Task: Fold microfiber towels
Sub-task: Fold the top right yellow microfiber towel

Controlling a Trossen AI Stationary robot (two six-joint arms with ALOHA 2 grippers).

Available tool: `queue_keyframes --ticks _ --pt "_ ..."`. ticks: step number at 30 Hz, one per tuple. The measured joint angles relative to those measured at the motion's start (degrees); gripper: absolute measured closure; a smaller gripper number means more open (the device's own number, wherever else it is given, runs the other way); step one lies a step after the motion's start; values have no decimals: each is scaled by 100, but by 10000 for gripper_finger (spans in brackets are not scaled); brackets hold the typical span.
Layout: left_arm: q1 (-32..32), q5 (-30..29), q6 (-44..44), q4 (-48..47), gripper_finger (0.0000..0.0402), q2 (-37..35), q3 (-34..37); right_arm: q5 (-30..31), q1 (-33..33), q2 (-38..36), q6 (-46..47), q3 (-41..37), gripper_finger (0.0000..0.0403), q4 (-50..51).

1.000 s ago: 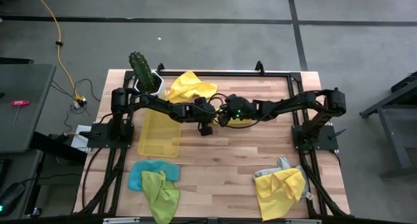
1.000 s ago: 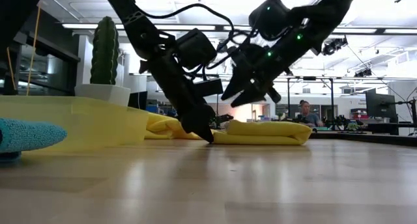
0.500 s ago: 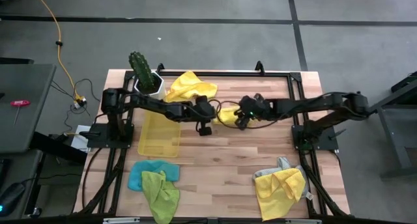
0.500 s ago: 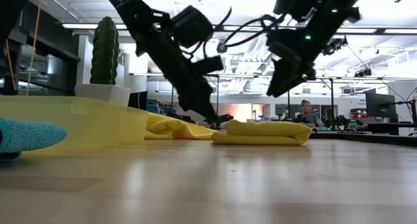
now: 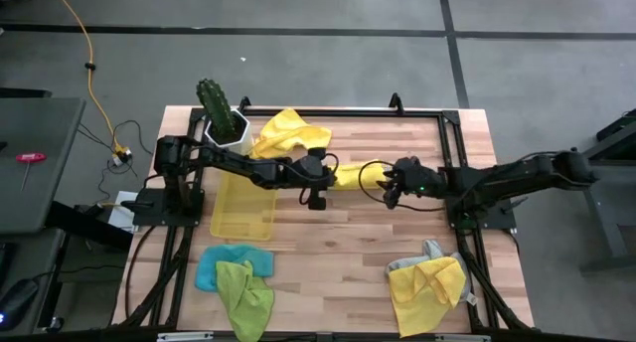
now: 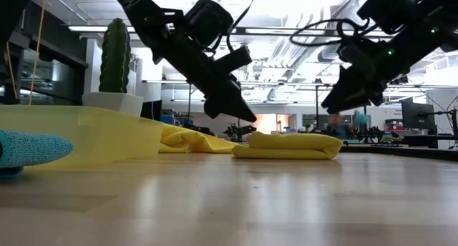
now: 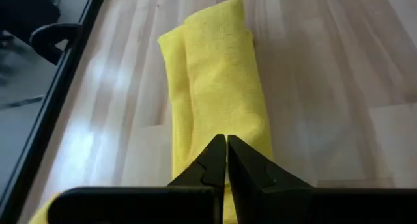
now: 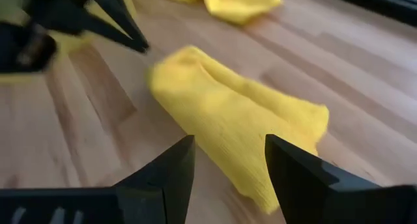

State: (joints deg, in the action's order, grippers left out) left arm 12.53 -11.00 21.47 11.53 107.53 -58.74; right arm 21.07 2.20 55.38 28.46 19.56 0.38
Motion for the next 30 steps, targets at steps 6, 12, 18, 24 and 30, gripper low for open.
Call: queue_keyframes --ticks 6,12,18,24,30 --pt "20 159 505 -454 338 0 -210 -1 0 -139 -198 -75 224 -327" --pt "20 224 661 -1095 256 0 -596 -1 0 -138 -300 -75 224 -523" --pt "134 799 488 -1262 190 0 -675 -1 0 -138 -300 -75 224 -529" --pt "326 915 379 -1298 174 47 -676 -1 0 -138 -300 -75 224 -529" --pt "467 1194 326 -1201 176 268 -673 -1 0 -136 -283 -75 224 -533"
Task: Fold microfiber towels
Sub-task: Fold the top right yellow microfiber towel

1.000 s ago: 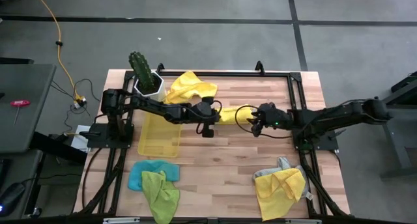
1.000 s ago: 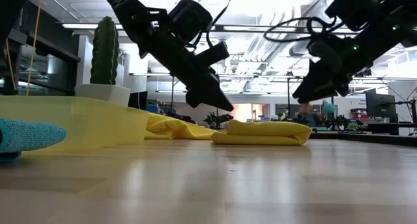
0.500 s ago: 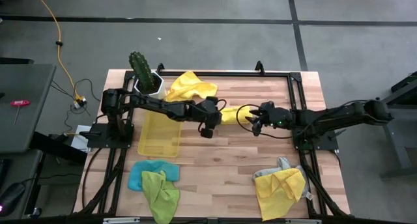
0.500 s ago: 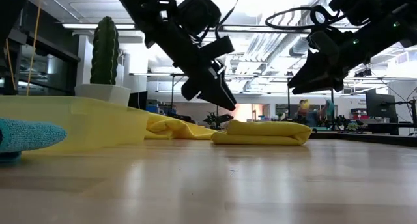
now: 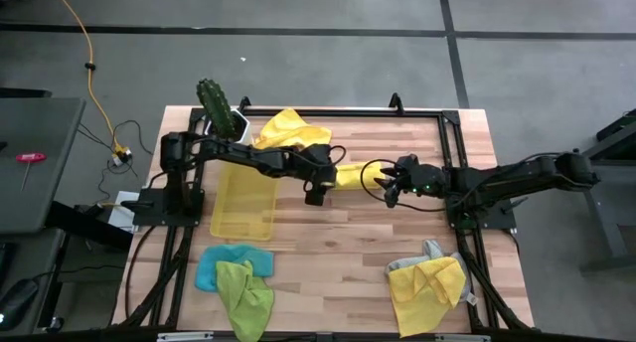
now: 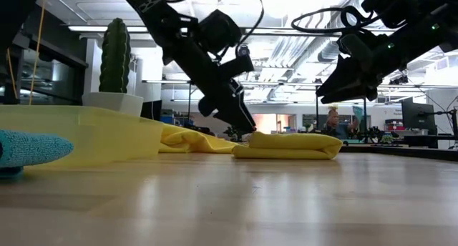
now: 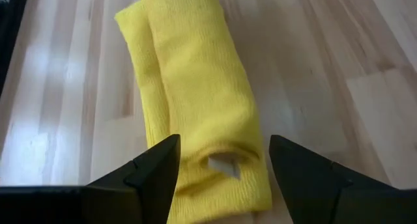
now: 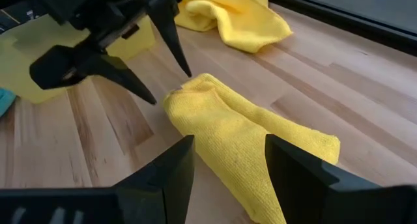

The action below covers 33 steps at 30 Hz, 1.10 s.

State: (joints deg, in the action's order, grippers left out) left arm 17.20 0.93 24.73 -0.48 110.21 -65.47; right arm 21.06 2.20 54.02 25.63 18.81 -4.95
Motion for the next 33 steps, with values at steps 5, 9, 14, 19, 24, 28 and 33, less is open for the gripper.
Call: queue_keyframes --ticks 5,9,14,19,24,28,33 --pt "5 41 -9 119 176 64 0 2 0 0 -9 0 224 -29" --pt "5 39 -65 137 176 64 0 4 0 0 -9 0 224 -43" --pt "3 48 -126 158 176 114 -2 4 0 0 0 0 224 -44" --pt "16 288 -202 149 176 117 -2 4 0 0 2 0 224 -46" --pt "55 386 -205 135 176 117 -2 7 2 0 4 0 224 -48" --pt "133 370 -208 70 177 232 5 7 1 2 4 0 224 -48" --pt "187 360 -251 357 177 371 -4 7 2 2 4 0 224 -81"
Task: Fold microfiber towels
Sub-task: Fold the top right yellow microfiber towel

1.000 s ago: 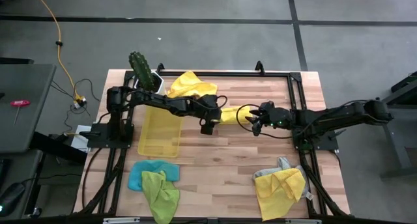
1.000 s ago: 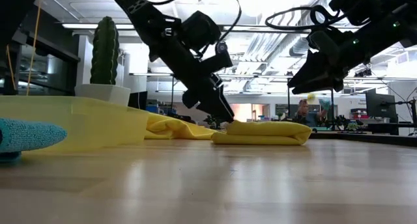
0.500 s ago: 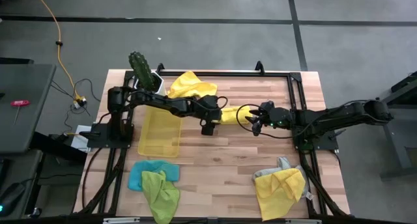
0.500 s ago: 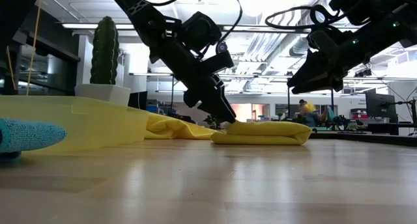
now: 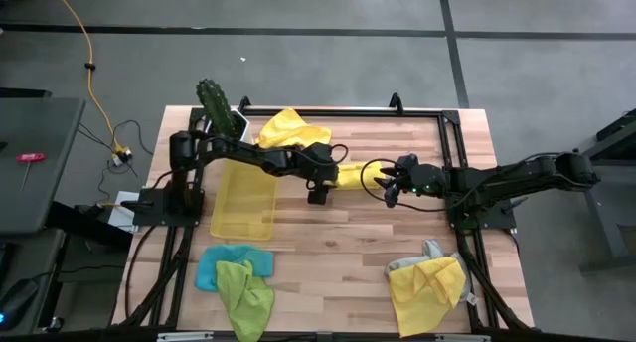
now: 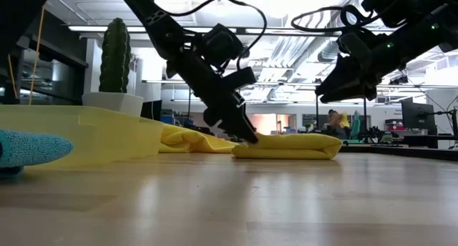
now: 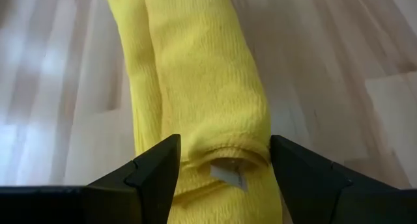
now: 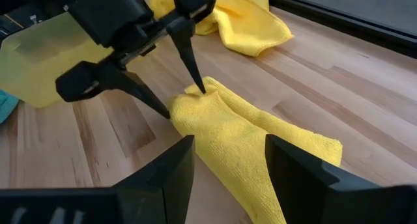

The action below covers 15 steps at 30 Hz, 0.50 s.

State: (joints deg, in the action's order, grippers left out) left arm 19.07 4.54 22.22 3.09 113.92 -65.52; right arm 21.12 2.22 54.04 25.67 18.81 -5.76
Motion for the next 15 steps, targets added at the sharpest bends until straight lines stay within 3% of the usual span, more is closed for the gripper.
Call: queue_keyframes --ticks 10,15 --pt "-7 17 44 80 183 56 0 0 -2 0 -1 0 224 0" --pt "-7 -137 68 101 237 56 0 0 -1 0 -4 0 224 2"
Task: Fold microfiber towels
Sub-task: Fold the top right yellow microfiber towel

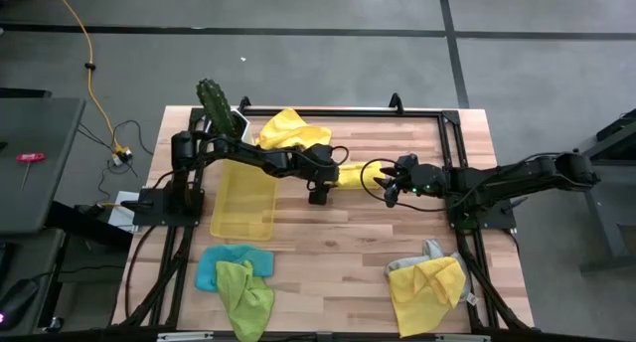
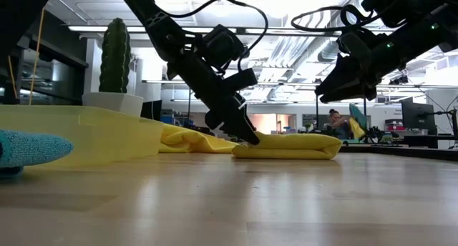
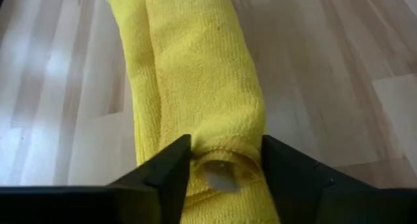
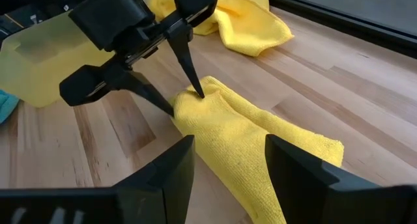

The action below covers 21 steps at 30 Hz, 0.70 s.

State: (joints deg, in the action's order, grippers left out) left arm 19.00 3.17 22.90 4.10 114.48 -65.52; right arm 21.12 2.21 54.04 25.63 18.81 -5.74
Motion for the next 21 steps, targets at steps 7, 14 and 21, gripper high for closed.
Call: queue_keyframes --ticks 7,14,21 --pt "0 -270 131 -46 367 0 -58 0 0 0 -3 0 224 4" --pt "-32 -802 413 -657 384 0 -619 0 -1 0 -5 0 224 15" --pt "-149 -1726 937 -1380 395 0 -1138 -2 0 0 -12 0 224 42"
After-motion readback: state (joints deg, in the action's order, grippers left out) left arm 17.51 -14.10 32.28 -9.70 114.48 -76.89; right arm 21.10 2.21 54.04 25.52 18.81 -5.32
